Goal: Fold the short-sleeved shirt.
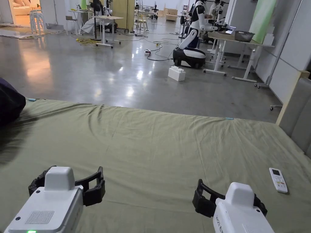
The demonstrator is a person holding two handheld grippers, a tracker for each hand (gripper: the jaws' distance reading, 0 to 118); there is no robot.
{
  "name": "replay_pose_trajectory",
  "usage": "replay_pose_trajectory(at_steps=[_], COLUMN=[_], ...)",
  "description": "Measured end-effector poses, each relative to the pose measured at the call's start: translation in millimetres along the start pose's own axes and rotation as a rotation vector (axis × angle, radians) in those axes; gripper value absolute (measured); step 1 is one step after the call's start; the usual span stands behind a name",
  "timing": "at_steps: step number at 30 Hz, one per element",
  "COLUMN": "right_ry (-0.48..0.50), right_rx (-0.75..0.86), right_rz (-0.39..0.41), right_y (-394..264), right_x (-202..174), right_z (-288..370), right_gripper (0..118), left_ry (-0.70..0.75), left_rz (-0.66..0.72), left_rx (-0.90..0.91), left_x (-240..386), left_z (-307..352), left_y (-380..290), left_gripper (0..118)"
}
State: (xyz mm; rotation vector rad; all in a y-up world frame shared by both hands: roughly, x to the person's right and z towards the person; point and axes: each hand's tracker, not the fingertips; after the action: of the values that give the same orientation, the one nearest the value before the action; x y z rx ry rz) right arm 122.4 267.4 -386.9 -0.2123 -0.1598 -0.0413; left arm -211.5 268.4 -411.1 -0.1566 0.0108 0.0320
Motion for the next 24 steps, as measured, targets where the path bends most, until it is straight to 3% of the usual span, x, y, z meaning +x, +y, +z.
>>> replay_pose_trajectory(at_steps=[11, 24], right_ry=[-0.002, -0.060], right_rx=[-0.053, -0.138], right_rz=[-0.068, -0.063], right_y=[15, 24], right_x=[-7, -10], right_z=[0, -2], right_gripper=[113, 113], left_ry=[-0.001, 0.013], left_rz=[0.002, 0.010], left_rx=[0.018, 0.011], left_x=[-3, -4], left_z=[-2, -3], left_y=[5, 7], left_gripper=[111, 111])
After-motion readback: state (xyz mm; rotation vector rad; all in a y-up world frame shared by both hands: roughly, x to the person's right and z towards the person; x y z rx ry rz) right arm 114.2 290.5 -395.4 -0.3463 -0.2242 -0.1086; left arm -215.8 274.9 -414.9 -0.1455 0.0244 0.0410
